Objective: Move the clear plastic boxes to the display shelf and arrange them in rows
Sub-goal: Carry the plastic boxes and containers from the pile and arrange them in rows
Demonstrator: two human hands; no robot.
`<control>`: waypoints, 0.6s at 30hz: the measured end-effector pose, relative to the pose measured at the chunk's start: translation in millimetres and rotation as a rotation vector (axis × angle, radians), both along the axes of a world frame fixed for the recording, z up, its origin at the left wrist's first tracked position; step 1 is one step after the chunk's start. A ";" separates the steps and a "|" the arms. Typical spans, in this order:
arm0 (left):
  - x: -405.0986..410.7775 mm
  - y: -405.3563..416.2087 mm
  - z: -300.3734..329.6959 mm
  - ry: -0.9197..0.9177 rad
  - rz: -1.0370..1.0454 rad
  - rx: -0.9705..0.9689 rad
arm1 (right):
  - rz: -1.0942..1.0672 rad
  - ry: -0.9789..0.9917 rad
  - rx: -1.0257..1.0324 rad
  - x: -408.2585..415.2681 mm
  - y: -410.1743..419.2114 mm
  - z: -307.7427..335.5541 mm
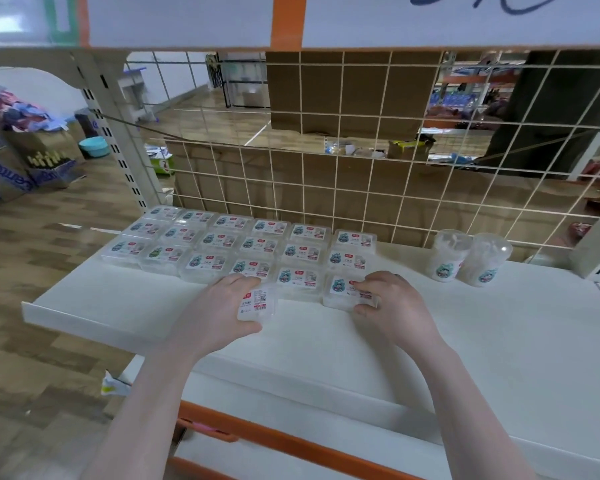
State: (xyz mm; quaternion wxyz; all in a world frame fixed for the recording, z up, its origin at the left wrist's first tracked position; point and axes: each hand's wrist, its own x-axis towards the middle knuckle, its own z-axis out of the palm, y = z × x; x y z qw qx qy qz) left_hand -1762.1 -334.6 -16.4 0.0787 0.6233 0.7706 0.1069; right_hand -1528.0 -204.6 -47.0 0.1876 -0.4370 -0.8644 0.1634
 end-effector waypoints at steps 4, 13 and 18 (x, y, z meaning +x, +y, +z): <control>-0.5 -0.8 -0.5 -0.006 0.022 0.012 | 0.029 0.014 0.028 0.7 2.6 -1.7; 5.8 0.1 -0.4 -0.011 0.083 0.006 | 0.095 0.137 0.019 6.7 8.6 -9.6; 11.8 0.2 -1.3 -0.035 0.121 -0.009 | 0.125 0.169 0.072 6.7 12.2 -19.1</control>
